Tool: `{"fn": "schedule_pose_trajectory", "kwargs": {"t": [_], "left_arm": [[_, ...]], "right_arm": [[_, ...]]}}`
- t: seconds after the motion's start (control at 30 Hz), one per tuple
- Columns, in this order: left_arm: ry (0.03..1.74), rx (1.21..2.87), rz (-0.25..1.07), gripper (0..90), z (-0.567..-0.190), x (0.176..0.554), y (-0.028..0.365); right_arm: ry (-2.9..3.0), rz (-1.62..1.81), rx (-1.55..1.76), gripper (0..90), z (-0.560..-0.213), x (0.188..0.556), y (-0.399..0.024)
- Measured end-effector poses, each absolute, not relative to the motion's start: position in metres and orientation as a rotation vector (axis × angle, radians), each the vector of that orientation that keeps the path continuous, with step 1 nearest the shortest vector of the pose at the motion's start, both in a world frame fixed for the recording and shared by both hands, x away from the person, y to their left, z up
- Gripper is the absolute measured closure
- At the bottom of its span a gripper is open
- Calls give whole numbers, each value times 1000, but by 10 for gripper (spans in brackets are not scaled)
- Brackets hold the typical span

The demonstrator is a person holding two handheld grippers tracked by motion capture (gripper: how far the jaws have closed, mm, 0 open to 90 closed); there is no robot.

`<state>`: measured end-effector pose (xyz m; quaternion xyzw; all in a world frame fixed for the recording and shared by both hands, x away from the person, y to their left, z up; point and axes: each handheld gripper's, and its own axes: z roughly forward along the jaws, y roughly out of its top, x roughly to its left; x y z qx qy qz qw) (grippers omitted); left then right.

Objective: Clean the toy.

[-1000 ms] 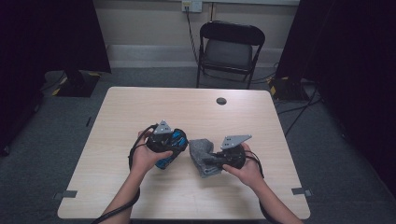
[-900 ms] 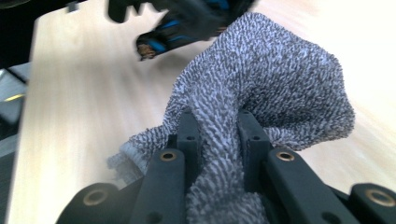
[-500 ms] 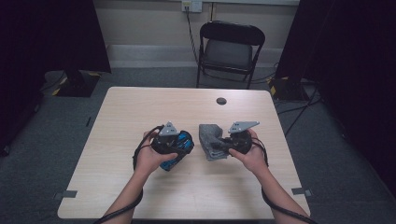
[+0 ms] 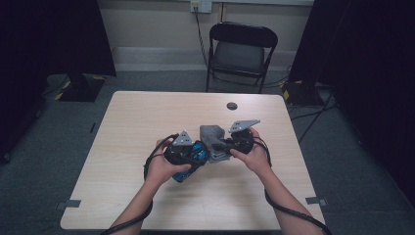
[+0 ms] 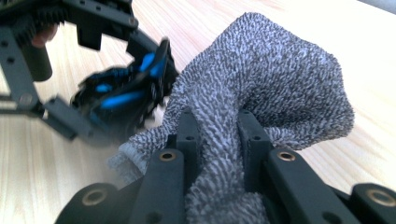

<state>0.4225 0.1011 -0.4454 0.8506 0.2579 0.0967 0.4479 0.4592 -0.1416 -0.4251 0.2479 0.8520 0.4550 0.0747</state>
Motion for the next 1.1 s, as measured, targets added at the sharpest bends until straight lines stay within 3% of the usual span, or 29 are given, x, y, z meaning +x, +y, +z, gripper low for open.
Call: {"fn": "schedule_pose_trajectory", "kwargs": {"t": [1.1], "left_arm": [[703, 2127, 272, 256, -450, 429, 115]], "right_arm": [[2604, 1384, 657, 749, -432, 440, -136]]}}
